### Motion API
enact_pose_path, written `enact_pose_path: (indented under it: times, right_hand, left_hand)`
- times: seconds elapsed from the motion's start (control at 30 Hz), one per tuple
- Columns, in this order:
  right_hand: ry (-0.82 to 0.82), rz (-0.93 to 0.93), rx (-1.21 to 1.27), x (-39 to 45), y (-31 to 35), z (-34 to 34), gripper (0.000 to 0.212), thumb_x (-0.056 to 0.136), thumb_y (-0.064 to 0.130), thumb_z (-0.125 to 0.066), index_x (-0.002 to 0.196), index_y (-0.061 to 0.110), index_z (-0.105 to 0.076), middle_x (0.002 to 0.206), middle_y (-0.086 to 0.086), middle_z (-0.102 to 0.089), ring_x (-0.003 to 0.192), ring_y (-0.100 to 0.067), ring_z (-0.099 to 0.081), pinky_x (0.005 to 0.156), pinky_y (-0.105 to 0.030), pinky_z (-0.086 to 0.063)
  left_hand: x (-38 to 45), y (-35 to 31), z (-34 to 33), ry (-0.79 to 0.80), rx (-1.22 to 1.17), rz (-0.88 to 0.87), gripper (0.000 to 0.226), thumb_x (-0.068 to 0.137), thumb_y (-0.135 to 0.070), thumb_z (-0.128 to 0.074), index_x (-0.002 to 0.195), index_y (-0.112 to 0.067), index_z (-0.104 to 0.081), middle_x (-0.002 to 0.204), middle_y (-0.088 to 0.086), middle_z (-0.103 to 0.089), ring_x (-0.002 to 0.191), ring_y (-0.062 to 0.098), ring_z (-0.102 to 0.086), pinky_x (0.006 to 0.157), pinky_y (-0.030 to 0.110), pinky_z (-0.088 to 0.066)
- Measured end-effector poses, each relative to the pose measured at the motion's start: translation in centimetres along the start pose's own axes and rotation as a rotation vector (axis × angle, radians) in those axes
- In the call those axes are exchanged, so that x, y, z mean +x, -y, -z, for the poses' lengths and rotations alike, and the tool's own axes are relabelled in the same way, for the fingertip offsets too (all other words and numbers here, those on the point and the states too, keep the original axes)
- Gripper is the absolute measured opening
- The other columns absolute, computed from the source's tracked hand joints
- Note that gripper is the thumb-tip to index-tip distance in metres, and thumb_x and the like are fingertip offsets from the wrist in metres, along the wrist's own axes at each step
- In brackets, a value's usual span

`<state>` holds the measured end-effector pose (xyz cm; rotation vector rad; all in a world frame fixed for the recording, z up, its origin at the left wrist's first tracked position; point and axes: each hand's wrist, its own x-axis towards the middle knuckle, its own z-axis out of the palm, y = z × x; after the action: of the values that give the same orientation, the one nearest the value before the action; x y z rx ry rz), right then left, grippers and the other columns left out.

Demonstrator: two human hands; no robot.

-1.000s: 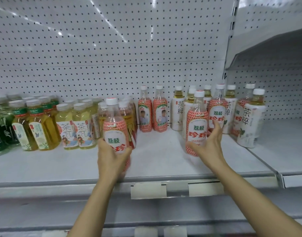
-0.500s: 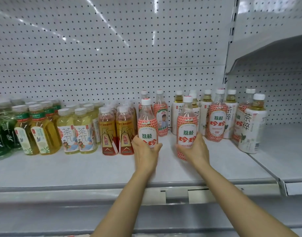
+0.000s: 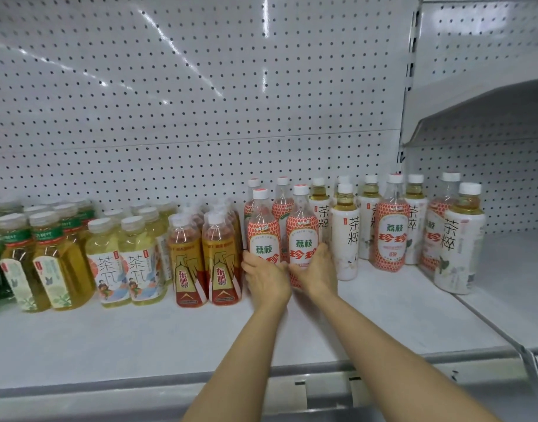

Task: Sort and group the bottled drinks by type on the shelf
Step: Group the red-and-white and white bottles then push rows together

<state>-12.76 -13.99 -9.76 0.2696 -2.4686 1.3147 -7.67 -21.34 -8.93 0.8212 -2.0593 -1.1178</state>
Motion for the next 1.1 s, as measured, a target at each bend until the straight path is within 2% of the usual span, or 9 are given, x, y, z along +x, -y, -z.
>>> enact_pose_path:
  times: [0.2,0.33,0.67,0.8,0.87,0.97,1.1]
  right_hand:
    - [0.012,-0.001,0.008,1.1,-0.5,-1.5,0.072,0.070,0.050,-0.079,0.116,0.010,-0.040,0.119,-0.009,-0.058,0.106,-0.028,-0.059,0.080,-0.036,-0.048]
    - [0.017,-0.005,0.016,1.4,-0.7,-2.3,0.071,0.072,0.055,-0.075,0.117,0.013,-0.039,0.118,-0.006,-0.058,0.103,-0.026,-0.060,0.077,-0.034,-0.047]
    - [0.069,-0.022,-0.019,2.3,-0.3,-3.4,0.071,0.071,0.048,-0.077,0.118,0.016,-0.034,0.121,-0.006,-0.054,0.106,-0.027,-0.059,0.084,-0.041,-0.051]
    - [0.100,-0.046,-0.012,1.9,-0.9,-3.0,0.077,0.065,0.056,-0.078,0.119,0.016,-0.041,0.118,-0.005,-0.060,0.106,-0.027,-0.062,0.084,-0.043,-0.053]
    - [0.088,-0.030,-0.032,1.2,-1.4,-2.0,0.077,0.061,0.059,-0.078,0.120,0.022,-0.045,0.116,0.000,-0.063,0.107,-0.023,-0.063,0.083,-0.039,-0.054]
    - [0.095,0.044,-0.143,-0.9,-1.5,1.6,0.065,0.076,0.047,-0.074,0.129,0.021,-0.047,0.124,0.001,-0.060,0.115,-0.022,-0.057,0.088,-0.033,-0.047]
    - [-0.039,0.179,-0.304,-2.6,-3.2,7.0,0.047,0.089,0.037,-0.061,0.130,0.019,-0.049,0.124,0.000,-0.059,0.114,-0.021,-0.054,0.084,-0.035,-0.047]
  left_hand:
    - [1.9,0.1,-1.7,0.001,0.030,0.008,0.095,0.088,-0.033,-0.070,0.151,0.000,-0.008,0.148,0.023,-0.033,0.131,0.038,-0.043,0.106,0.045,-0.037]
    - [3.0,0.3,-2.3,-0.017,0.058,-0.019,0.093,0.088,-0.033,-0.070,0.150,0.004,-0.009,0.143,0.026,-0.035,0.128,0.040,-0.046,0.103,0.044,-0.039]
    - [5.3,0.5,-2.6,0.055,0.000,0.034,0.088,0.089,-0.029,-0.069,0.148,0.002,-0.013,0.142,0.028,-0.036,0.127,0.045,-0.043,0.105,0.051,-0.037]
    - [4.9,0.5,-1.9,0.111,0.006,0.032,0.099,0.086,-0.032,-0.072,0.152,0.001,-0.005,0.146,0.027,-0.031,0.129,0.046,-0.041,0.105,0.053,-0.038]
    - [4.2,0.5,-1.5,0.132,0.016,0.005,0.109,0.084,-0.037,-0.075,0.153,0.002,0.000,0.150,0.026,-0.025,0.133,0.046,-0.038,0.107,0.054,-0.037]
    - [2.2,-0.2,-0.5,0.090,0.038,-0.141,0.108,0.085,-0.039,-0.073,0.154,0.001,0.001,0.156,0.024,-0.018,0.141,0.044,-0.026,0.114,0.053,-0.030]
    - [-1.5,-2.4,-0.1,-0.057,0.101,-0.579,0.084,0.091,-0.033,-0.066,0.153,-0.003,-0.019,0.158,0.018,-0.024,0.146,0.035,-0.019,0.119,0.047,-0.021]
